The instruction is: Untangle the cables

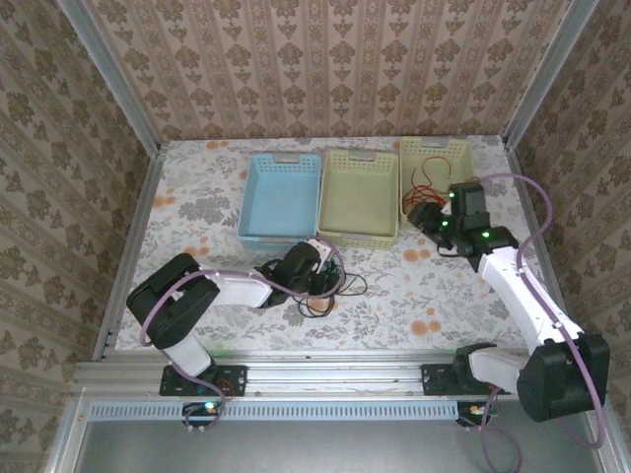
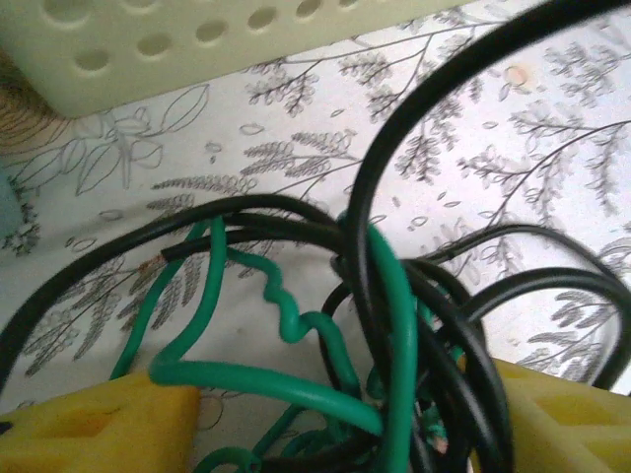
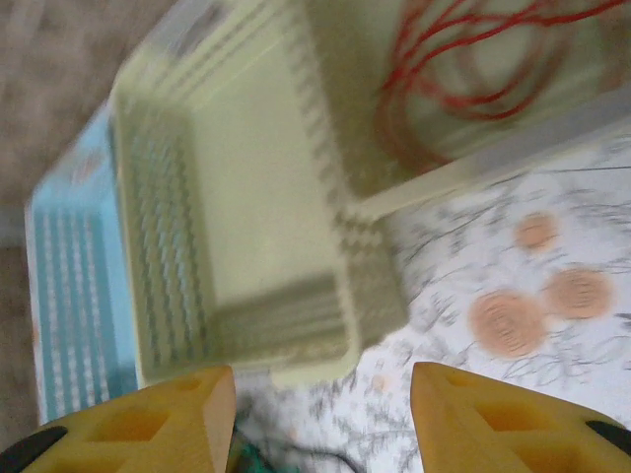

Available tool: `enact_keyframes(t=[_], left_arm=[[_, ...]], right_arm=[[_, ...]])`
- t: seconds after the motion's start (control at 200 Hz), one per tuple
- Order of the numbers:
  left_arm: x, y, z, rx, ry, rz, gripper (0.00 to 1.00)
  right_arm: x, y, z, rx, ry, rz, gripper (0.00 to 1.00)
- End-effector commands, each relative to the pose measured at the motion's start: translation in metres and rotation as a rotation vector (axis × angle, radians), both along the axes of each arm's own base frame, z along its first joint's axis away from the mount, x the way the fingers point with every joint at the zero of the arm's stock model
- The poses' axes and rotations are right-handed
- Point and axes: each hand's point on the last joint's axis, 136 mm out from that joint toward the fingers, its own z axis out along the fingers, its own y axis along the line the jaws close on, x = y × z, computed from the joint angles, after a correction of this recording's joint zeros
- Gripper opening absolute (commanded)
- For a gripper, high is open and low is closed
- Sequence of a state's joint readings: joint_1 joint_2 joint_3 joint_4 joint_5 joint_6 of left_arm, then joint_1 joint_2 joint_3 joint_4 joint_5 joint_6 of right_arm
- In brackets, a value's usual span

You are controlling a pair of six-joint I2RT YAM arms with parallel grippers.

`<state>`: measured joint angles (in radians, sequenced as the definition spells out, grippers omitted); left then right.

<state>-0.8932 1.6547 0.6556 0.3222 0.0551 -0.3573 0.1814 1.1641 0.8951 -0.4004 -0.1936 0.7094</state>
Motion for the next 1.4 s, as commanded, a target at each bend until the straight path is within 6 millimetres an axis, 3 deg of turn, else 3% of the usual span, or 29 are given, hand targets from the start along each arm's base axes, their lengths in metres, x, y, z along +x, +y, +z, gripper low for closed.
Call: enact_keyframes(t=[0.0, 0.11, 0.245, 0.425, 0.655, 0.795, 1.245, 1.395], left_arm=[[-0.012, -0.028, 0.007, -0.084, 0.05, -0.149, 0.7], [-0.013, -0.047, 0.014, -0.119, 0.072, -0.215, 0.74], [-0.004, -0.052, 0.042, -0.22, 0.031, -0.195, 0.8], [0.002, -0.024, 0.066, -0.332, 0.024, -0.089, 0.86], [-0.008, 0.019, 0.057, -0.222, 0.004, 0.001, 0.88], [-0.009, 0.031, 0.057, -0.183, -0.017, 0.027, 0.87], [-0.009, -0.003, 0.054, -0.19, 0.008, -0.055, 0.84], [-0.009, -0.012, 0.048, -0.185, 0.021, -0.077, 0.84]], right_arm=[[-0.02, 0.052, -0.017, -0.067, 0.006, 0.323, 0.51], [-0.029, 0.088, -0.03, 0.009, 0.054, 0.471, 0.49], [-0.028, 0.095, -0.043, 0.045, 0.08, 0.478, 0.47], [-0.032, 0.095, -0.052, 0.019, 0.126, 0.514, 0.47], [-0.05, 0.118, -0.068, 0.037, 0.214, 0.664, 0.46], [-0.055, 0.129, -0.076, 0.028, 0.252, 0.723, 0.44], [-0.061, 0.141, -0.109, -0.016, 0.408, 0.806, 0.4], [-0.063, 0.144, -0.11, -0.013, 0.413, 0.823, 0.22]])
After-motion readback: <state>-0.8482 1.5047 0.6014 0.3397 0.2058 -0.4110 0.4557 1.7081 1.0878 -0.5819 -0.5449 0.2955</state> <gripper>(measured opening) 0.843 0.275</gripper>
